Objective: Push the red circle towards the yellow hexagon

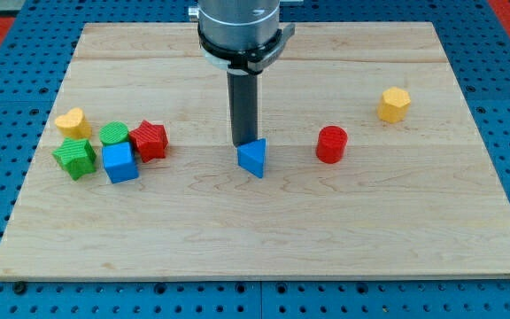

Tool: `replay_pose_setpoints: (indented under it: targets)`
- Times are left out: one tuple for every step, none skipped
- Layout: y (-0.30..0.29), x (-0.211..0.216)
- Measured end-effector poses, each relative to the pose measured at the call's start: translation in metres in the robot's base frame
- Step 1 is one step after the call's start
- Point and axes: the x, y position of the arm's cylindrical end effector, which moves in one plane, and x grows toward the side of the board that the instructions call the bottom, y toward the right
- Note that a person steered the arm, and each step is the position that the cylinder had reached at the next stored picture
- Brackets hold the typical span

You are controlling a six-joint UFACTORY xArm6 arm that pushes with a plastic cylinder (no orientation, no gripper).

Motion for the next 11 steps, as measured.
replay_pose_setpoints:
  targets:
    - [0.029, 0.001]
    - [0.06, 0.009]
    - [0.082, 0.02]
    - [0.086, 0.022]
    - [0.086, 0.022]
    - [0.1, 0.018]
    - [0.111, 0.011]
    - [0.13, -0.006]
    - [0.119, -0.027]
    - [0.105, -0.033]
    - [0.088, -0.034]
